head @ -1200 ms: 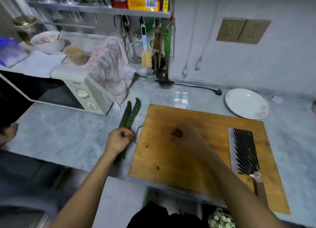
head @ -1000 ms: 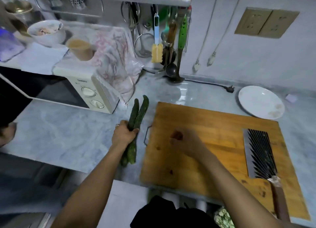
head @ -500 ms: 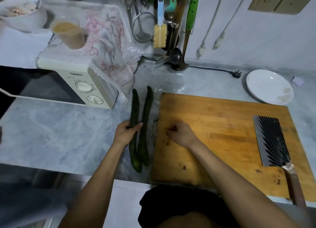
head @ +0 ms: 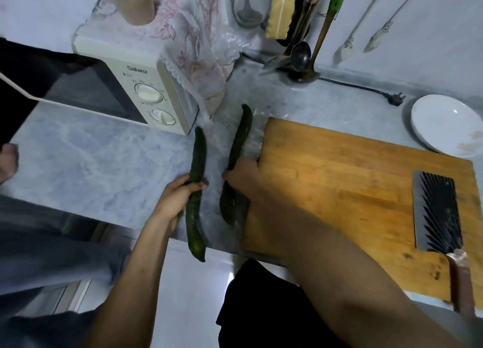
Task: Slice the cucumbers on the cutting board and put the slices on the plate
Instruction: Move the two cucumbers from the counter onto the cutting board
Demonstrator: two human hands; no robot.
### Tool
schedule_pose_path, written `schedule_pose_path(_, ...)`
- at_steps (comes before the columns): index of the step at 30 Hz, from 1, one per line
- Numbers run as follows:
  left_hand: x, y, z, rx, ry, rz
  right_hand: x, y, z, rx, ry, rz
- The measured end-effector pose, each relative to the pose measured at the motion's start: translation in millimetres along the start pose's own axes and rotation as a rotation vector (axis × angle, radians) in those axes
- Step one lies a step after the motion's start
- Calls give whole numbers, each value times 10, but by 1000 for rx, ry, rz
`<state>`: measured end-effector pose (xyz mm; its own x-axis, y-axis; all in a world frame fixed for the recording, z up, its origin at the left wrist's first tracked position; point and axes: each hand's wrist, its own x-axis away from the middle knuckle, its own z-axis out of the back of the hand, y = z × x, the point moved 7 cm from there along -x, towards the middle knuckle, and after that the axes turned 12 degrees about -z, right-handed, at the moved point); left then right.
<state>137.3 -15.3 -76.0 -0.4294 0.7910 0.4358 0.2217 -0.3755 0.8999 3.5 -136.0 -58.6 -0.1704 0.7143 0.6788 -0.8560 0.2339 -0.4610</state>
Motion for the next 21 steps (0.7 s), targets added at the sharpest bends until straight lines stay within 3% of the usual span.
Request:
schedule_pose_path(5, 129, 69, -127, 55, -95, -20, 167, 204, 460, -248, -44, 37)
schedule_pose_path(13, 73, 264, -1425, -76, -300, -96, 560, 1502, 1275, -93, 90, -134)
schedule_pose_path(21, -23, 273, -2226, -517, -414, -222, 531, 1988, 1478, -98, 188, -185)
